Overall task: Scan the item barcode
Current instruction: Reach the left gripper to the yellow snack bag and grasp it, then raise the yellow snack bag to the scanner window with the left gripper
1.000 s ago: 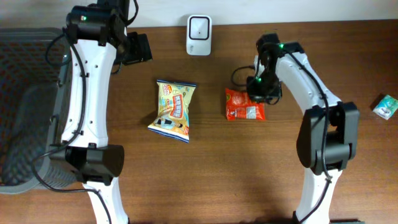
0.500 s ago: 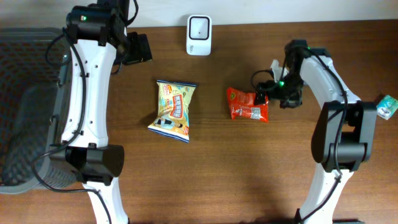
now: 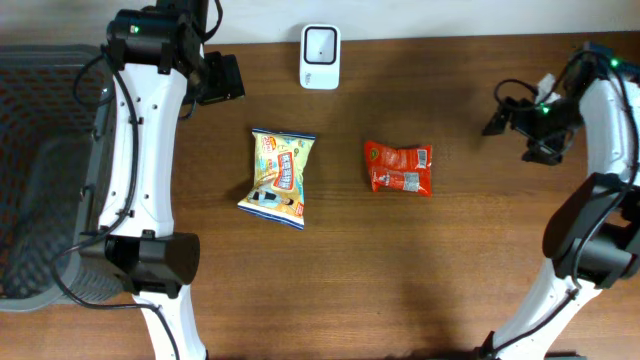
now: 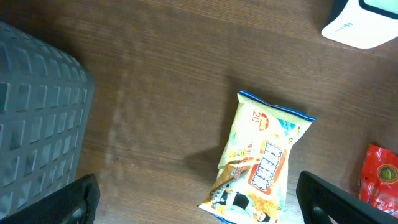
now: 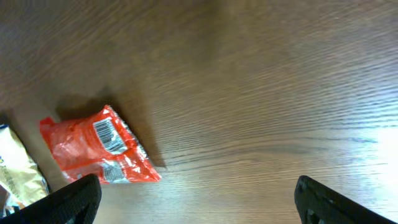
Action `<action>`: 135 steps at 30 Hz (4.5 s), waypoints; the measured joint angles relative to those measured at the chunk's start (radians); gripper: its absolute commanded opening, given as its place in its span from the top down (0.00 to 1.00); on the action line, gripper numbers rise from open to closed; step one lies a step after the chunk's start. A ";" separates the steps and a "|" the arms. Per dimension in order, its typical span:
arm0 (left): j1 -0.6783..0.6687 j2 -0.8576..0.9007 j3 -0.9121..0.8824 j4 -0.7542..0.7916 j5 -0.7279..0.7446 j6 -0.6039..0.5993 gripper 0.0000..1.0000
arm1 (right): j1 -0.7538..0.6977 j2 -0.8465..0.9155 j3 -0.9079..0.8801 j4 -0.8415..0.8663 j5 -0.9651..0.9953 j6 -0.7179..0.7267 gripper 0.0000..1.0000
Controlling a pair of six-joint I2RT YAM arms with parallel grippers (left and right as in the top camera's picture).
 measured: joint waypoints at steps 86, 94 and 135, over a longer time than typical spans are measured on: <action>-0.273 0.305 -0.308 0.271 -0.329 0.350 0.45 | -0.001 0.000 0.000 0.000 0.007 0.000 0.01; -0.261 0.293 -0.476 0.379 -0.295 0.349 0.50 | -0.001 0.000 0.000 0.000 0.007 0.001 0.01; -0.256 0.328 -0.052 -0.100 0.230 0.357 1.00 | -0.001 0.000 0.000 0.000 0.007 0.000 0.01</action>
